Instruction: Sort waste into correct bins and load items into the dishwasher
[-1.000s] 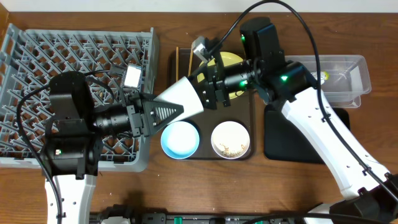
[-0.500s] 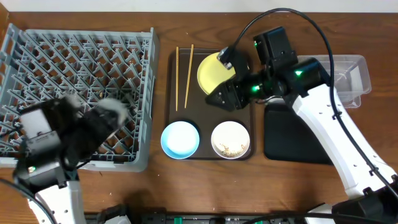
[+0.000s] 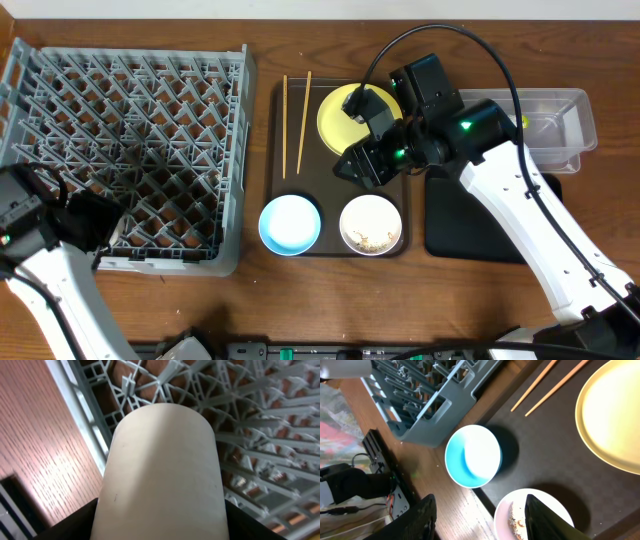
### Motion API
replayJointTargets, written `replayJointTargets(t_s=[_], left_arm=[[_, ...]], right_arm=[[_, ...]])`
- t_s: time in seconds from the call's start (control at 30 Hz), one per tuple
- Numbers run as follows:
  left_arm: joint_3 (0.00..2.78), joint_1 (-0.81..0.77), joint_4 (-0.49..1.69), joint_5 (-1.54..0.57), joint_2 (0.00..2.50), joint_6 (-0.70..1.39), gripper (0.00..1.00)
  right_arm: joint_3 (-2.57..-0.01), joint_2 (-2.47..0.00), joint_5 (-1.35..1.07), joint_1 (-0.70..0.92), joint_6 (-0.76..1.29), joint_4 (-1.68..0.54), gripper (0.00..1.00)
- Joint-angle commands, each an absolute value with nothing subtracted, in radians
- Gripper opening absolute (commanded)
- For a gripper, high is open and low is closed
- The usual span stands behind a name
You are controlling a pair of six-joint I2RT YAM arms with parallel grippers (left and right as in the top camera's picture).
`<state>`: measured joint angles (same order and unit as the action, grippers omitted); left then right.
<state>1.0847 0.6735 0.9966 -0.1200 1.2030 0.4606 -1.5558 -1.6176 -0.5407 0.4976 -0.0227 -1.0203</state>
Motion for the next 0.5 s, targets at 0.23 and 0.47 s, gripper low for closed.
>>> replayJointTargets(t_s=[0.23, 0.47], left_arm=[[1.104, 0.677, 0.921, -0.078, 1.317, 0.469, 0.60], [1.104, 0.677, 0.925, -0.094, 1.332, 0.474, 0.66]], right_arm=[[-1.566, -1.595, -0.527, 0.505, -0.042, -1.029, 0.55], [-1.566, -1.595, -0.527, 0.514, -0.042, -1.026, 0.55]])
